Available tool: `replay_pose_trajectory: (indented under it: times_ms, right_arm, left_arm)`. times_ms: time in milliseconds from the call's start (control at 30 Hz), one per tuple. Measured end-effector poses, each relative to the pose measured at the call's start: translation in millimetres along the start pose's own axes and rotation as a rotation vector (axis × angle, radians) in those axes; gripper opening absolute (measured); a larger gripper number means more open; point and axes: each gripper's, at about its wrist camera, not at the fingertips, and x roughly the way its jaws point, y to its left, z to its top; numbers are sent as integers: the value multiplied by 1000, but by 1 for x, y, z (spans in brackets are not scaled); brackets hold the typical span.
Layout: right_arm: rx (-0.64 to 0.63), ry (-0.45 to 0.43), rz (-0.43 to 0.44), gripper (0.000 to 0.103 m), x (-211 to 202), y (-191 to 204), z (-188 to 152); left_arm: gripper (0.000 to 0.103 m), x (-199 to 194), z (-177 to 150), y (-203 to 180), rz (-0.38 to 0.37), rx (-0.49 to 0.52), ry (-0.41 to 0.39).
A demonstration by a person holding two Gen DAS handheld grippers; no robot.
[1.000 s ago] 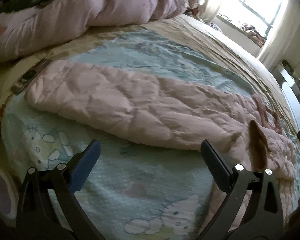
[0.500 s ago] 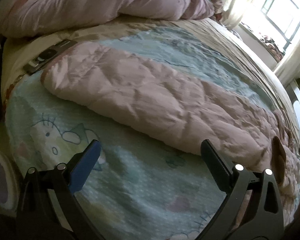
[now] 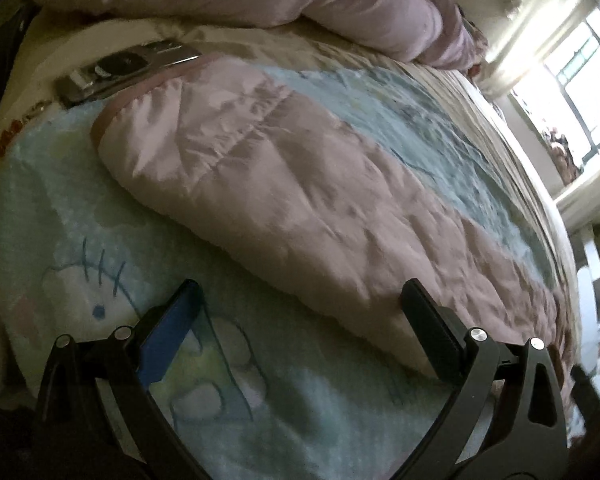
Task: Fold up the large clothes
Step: 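Grasp the other sleeve cuff with the left tool and lift it, then carry the sleeve across the coat with the left tool and lay it down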
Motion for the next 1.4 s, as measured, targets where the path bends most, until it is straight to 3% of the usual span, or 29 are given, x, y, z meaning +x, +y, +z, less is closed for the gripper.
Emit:
replay_pose_trajectory:
  times_ms: [233,300,433,500,933,1400]
  right_arm:
    - [16,2,-9,98,0,-9,-5]
    - [21,3,-17,98,0,-14,-5]
    - [37,-4,-32,98,-5,-23,-6]
    - [48,-12,-37,98,-11,-29,-8]
    - [164,-108,-94,98,-82,-90,-20]
    - [271,-203,-122,98,-176,-145,-56]
  left_arm:
    - [91,7,26,17,-28,-94,-72]
    - [71,10,33,20,-15,-116,-82]
    - [42,12,43,26,-18,-131,-84]
    - [18,2,45,23,-25,-114,-127]
    - [12,-93,44,-57,-81,96,-300]
    - [10,-171,6,-176,-171,292,-365]
